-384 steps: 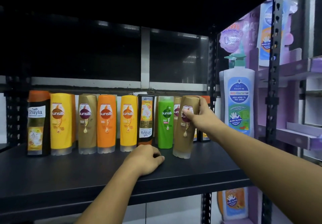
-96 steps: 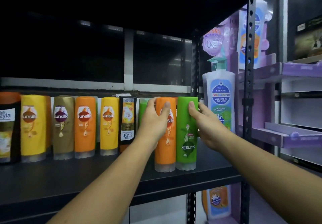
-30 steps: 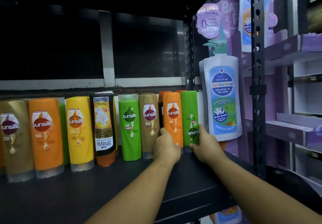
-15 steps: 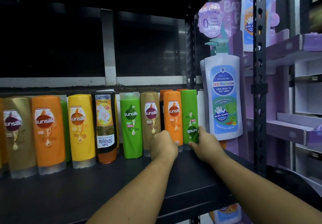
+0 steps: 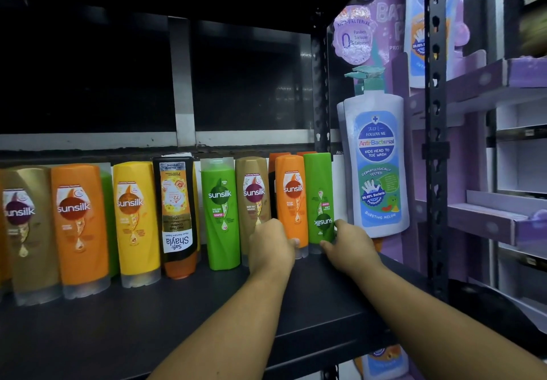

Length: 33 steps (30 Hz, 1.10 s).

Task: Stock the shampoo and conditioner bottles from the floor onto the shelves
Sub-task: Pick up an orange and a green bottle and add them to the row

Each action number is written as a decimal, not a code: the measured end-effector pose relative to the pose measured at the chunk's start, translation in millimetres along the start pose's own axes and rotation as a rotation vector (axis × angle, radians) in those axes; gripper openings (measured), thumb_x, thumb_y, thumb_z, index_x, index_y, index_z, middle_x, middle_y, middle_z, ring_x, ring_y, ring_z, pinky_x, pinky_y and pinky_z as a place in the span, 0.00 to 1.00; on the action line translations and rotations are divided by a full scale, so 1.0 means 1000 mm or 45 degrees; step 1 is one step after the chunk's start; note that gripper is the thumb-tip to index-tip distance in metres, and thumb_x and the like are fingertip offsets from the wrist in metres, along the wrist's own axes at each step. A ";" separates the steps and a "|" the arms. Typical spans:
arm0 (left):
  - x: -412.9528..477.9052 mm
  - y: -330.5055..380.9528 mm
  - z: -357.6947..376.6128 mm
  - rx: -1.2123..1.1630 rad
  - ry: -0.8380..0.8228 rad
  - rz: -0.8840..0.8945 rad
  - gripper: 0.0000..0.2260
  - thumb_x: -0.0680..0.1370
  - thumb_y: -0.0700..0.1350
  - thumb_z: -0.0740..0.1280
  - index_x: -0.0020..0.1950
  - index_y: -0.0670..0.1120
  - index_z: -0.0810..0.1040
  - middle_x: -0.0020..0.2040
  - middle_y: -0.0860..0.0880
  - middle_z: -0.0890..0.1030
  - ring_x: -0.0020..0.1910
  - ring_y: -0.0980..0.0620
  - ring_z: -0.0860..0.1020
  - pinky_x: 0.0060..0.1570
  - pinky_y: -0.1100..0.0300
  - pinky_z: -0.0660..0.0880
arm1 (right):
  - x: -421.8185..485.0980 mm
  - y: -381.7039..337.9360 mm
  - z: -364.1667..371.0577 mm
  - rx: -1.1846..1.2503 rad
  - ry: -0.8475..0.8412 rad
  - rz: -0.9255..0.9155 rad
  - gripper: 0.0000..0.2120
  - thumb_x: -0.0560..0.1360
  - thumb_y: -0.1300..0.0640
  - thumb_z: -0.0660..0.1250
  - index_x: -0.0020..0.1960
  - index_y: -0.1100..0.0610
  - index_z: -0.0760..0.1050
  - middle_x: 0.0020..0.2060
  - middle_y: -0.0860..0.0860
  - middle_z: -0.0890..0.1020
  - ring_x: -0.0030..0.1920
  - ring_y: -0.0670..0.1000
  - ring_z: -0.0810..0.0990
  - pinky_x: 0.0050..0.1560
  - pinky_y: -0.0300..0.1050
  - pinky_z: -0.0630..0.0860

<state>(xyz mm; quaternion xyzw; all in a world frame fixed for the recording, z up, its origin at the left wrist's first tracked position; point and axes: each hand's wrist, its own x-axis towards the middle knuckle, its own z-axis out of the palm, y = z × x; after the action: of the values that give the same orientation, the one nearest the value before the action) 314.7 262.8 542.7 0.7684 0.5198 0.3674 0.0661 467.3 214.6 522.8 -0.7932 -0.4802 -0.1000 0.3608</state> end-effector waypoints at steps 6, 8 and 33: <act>-0.005 -0.011 -0.010 0.028 0.043 0.129 0.13 0.77 0.55 0.74 0.50 0.45 0.81 0.51 0.46 0.82 0.50 0.44 0.82 0.49 0.50 0.81 | -0.007 -0.003 -0.009 -0.104 0.071 -0.020 0.06 0.75 0.54 0.67 0.47 0.56 0.78 0.44 0.53 0.81 0.46 0.57 0.80 0.44 0.46 0.77; -0.010 -0.018 -0.020 0.041 0.019 0.212 0.12 0.77 0.54 0.74 0.48 0.45 0.81 0.48 0.46 0.82 0.47 0.45 0.81 0.46 0.52 0.80 | -0.010 -0.006 -0.009 -0.115 0.014 -0.127 0.05 0.74 0.54 0.66 0.44 0.55 0.78 0.41 0.52 0.81 0.44 0.55 0.80 0.45 0.49 0.80; -0.150 -0.210 -0.214 0.490 -0.371 0.317 0.26 0.83 0.67 0.48 0.70 0.59 0.76 0.68 0.54 0.79 0.65 0.49 0.77 0.60 0.47 0.75 | -0.196 -0.204 0.000 -0.307 -0.733 -0.735 0.30 0.84 0.39 0.44 0.82 0.52 0.56 0.81 0.49 0.58 0.81 0.49 0.55 0.79 0.54 0.53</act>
<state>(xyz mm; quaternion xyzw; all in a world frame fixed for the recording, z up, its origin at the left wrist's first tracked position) -7.2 170.2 521.2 0.8696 0.4665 0.1529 -0.0527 195.2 136.2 520.5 -0.6582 -0.7487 -0.0266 0.0739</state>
